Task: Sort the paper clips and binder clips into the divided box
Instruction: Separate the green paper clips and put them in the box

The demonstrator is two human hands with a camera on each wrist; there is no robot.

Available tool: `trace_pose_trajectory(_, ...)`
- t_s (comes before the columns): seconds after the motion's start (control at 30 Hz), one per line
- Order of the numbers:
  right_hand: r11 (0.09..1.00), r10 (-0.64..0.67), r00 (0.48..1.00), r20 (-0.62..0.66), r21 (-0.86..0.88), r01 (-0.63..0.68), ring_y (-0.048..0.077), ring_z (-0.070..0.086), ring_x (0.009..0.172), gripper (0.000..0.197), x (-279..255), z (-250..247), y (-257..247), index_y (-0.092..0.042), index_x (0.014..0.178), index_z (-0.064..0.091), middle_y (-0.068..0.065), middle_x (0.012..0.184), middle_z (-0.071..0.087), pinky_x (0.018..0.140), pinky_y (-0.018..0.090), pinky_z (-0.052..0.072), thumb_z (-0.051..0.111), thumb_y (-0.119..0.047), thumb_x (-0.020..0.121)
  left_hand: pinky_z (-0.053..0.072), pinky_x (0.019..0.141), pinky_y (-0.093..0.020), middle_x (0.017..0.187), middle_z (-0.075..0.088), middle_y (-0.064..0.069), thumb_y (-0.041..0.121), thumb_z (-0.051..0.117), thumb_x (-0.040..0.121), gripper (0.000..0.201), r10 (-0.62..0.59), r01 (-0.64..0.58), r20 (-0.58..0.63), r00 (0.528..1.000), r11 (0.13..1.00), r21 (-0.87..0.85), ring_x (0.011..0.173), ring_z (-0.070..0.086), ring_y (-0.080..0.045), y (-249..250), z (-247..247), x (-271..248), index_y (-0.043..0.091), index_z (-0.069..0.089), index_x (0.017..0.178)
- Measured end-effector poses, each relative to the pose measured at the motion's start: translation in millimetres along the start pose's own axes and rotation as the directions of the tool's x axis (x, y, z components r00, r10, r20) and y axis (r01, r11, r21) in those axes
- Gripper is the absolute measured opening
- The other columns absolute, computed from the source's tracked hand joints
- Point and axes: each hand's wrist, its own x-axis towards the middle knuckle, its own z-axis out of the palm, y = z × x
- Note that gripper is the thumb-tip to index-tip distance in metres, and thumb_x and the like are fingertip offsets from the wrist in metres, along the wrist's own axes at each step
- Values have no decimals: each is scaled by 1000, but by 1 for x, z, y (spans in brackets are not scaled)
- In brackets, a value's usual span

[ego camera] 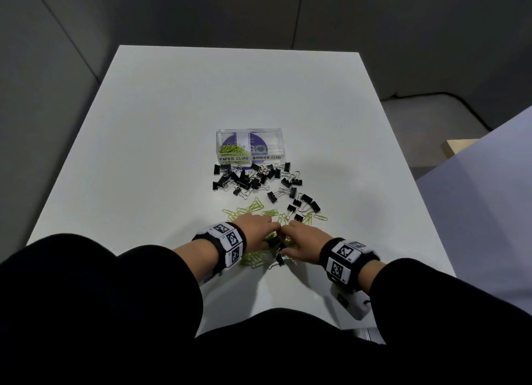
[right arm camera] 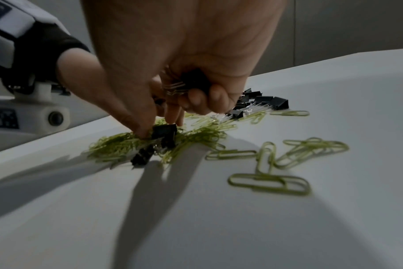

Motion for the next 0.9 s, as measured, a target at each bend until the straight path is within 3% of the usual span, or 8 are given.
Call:
trace_pose_trajectory(0.17,994,16,999,30,-108,-13,30,55,105,38,0,5,0,-11,122,48,12,119,53,82,36,45,58,-21,87,45,85,-36,121,55,-7,30,54,90,39,-7,7,-46,999,1000,-3,108,56,-27,3,0,3,21,47,128)
trace_pose_trajectory(0.3,998,15,1000,-18,-61,-16,26,49,81,11,-4,4,-1,-12,93,44,14,96,54,67,31,35,51,-19,88,45,82,-34,117,58,-4,33,55,90,36,18,-20,-109,994,1000,-17,103,58,-25,0,-1,0,18,49,122)
trace_pose_trajectory(0.4,999,30,999,-25,-31,-31,22,42,73,12,-5,0,3,-12,85,36,7,78,45,63,30,31,47,-16,88,44,69,-31,93,62,-1,42,50,90,33,-69,51,-163,984,992,-111,81,58,-22,-10,1,-6,16,46,110)
trace_pose_trajectory(0.5,999,37,999,-31,-6,-37,22,42,70,10,-7,-2,3,-11,90,34,5,69,43,62,30,32,43,-13,89,38,55,-25,68,48,5,39,29,97,25,-143,121,-164,976,983,-138,56,42,-13,-26,7,-10,17,40,95)
trace_pose_trajectory(0.6,1000,-11,1000,-26,12,11,22,48,75,22,-9,-1,-3,-13,116,41,9,85,57,67,28,36,41,-18,95,39,53,-27,59,40,6,35,21,99,27,-239,216,-188,953,967,-137,51,35,-12,-42,11,-15,15,38,93)
trace_pose_trajectory(0.67,999,-52,999,12,6,52,22,56,90,29,-9,1,-7,-17,126,42,7,106,62,77,30,41,36,-26,99,38,56,-29,58,40,5,34,22,99,27,-338,307,-196,921,936,-171,52,38,-14,-53,14,-20,13,38,97)
trace_pose_trajectory(0.73,994,-98,994,47,-35,100,25,57,100,29,-7,5,-10,-15,121,47,8,114,61,79,29,41,39,-31,98,38,58,-29,59,41,5,32,23,100,30,-418,371,-180,890,896,-244,57,43,-19,-62,19,-23,9,41,104)
trace_pose_trajectory(0.9,973,-115,987,112,-186,134,28,59,94,36,-1,13,-12,-12,109,49,8,107,62,72,31,42,60,-37,85,43,71,-33,77,55,-3,29,23,100,34,-492,419,-108,864,820,-389,71,49,-24,-67,29,-22,5,45,109)
